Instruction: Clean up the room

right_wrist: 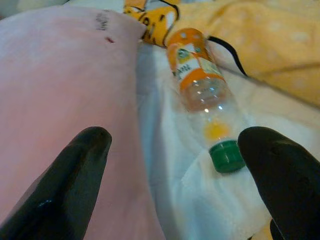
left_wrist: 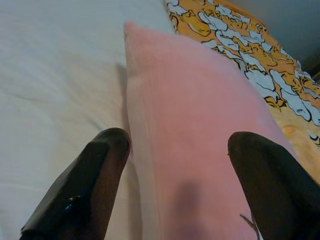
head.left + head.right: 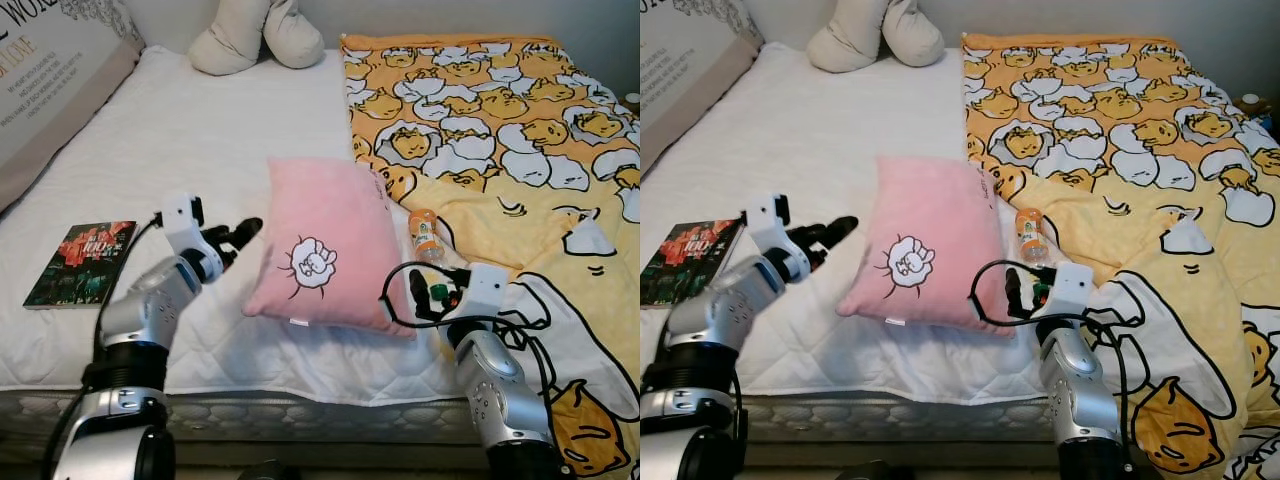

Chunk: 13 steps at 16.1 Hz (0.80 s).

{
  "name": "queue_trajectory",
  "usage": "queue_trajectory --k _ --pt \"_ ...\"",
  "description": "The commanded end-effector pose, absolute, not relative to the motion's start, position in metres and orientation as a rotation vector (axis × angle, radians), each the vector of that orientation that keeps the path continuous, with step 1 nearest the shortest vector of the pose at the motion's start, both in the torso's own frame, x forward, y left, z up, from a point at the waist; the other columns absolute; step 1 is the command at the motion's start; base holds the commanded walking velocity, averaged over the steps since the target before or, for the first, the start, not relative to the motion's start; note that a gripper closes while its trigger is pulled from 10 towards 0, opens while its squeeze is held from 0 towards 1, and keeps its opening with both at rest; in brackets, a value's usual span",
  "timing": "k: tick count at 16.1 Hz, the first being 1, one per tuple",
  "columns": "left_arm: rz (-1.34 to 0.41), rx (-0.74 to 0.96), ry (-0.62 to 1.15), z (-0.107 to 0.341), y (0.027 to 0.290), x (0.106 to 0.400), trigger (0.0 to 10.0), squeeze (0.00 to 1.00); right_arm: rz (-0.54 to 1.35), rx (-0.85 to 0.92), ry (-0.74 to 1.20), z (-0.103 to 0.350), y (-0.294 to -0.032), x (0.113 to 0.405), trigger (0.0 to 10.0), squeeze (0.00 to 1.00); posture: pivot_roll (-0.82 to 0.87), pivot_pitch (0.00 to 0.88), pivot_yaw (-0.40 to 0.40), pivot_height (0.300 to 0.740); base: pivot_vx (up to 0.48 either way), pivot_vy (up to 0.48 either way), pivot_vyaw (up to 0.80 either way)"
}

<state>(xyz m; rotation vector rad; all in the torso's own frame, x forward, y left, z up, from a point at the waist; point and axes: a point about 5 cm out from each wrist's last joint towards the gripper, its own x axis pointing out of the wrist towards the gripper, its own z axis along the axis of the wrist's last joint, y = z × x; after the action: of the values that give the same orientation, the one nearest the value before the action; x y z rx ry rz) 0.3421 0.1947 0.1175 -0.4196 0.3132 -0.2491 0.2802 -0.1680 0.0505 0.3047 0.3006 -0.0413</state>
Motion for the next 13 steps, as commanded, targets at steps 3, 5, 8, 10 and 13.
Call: queue_trajectory --k 3,5,8,10,13 --pt "-0.305 -0.458 0.348 0.118 0.185 0.343 10.0 0.0 -0.071 0.408 0.305 0.049 -0.173 0.289 10.0 0.0 -0.09 0.0 0.07 0.736 0.0 0.0 0.0" --pt "-0.334 -0.474 0.385 0.109 0.173 0.341 10.0 0.0 -0.066 0.447 0.306 0.048 -0.173 0.294 10.0 0.0 -0.09 0.0 0.068 0.736 0.0 0.0 0.0" --pt "-0.414 -0.494 0.432 0.101 0.149 0.336 10.0 0.0 -0.015 0.504 0.309 0.05 -0.161 0.302 10.0 0.0 -0.09 0.0 0.07 0.736 0.0 0.0 0.0" --pt "-0.441 -0.496 0.437 0.104 0.14 0.336 10.0 0.0 0.024 0.526 0.307 0.052 -0.153 0.304 10.0 0.0 -0.1 0.0 0.073 0.736 0.0 0.0 0.0" --pt "-0.507 -0.509 0.484 0.101 0.119 0.33 10.0 0.0 0.088 0.561 0.369 0.042 -0.124 0.307 10.0 0.0 -0.11 0.0 0.077 0.736 0.0 0.0 0.0"
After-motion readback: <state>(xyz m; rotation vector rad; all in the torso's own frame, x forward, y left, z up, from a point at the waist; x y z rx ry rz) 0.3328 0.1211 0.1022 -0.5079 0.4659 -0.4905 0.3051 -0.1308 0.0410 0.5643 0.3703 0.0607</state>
